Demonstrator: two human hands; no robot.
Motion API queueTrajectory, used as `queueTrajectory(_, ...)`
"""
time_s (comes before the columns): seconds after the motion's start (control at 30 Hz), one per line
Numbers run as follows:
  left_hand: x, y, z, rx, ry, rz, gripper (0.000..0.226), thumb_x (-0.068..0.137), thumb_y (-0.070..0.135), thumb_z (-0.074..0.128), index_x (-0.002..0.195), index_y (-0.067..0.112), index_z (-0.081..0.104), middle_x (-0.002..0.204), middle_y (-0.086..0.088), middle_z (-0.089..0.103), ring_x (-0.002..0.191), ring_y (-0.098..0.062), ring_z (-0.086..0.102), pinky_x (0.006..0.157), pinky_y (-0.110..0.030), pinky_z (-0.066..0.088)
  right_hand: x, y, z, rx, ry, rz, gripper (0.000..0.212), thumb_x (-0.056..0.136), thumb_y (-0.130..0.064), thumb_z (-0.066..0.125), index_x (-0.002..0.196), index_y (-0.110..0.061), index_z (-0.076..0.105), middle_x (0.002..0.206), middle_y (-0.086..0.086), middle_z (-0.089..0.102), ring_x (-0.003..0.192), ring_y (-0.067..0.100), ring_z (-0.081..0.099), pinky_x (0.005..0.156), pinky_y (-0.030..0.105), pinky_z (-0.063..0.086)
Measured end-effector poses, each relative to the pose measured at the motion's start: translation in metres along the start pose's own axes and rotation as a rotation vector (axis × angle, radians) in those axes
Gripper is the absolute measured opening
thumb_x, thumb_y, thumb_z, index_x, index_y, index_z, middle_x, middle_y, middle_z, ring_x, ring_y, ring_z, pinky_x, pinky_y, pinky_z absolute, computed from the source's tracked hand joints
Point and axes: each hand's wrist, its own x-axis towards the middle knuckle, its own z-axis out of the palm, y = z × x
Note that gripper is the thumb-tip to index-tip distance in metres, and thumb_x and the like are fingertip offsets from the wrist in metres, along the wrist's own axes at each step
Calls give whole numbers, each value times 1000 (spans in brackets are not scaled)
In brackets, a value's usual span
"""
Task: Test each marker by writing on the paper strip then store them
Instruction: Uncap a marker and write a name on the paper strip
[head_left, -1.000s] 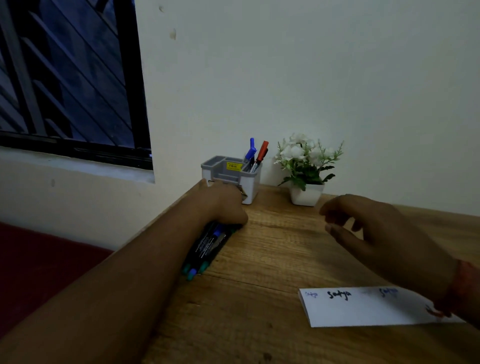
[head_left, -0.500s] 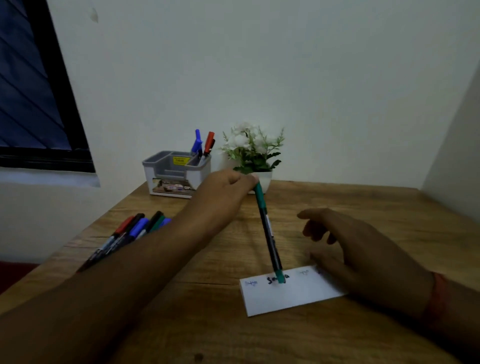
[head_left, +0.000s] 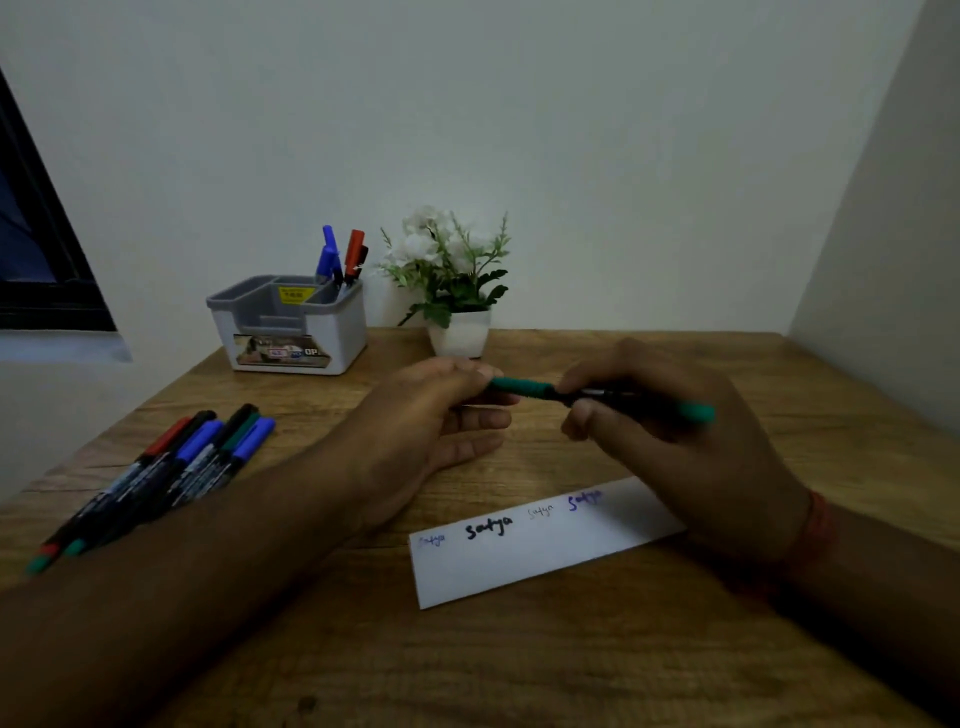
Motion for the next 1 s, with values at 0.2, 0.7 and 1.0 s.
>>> queueTrajectory(0.2,-11,-3,3,451,-144,285,22,92,25,58,108,13,68,94,-2,71,85,-13,68,79,-24,56,-1,4,1,461,6,292,19,85,-14,64,101,-7,71,86,10,75,77,25,74,72,29,58)
queueTrajectory(0.7,-8,-9,11,231,-203,159,23,78,26,60,87,4,61,69,-6,68,56,-9,58,54,-17,48,-3,-1,4,472,12,338,10,82,-1,74,92,0,73,74,7,75,64,19,73,62,23,57)
queueTrajectory(1.0,0,-6,-7,98,20,24,16,92,20,55,89,4,60,69,-9,69,85,-30,59,74,-30,54,4,19,-11,571,278,419,16,94,-4,61,78,-6,62,65,9,68,55,22,67,54,32,55)
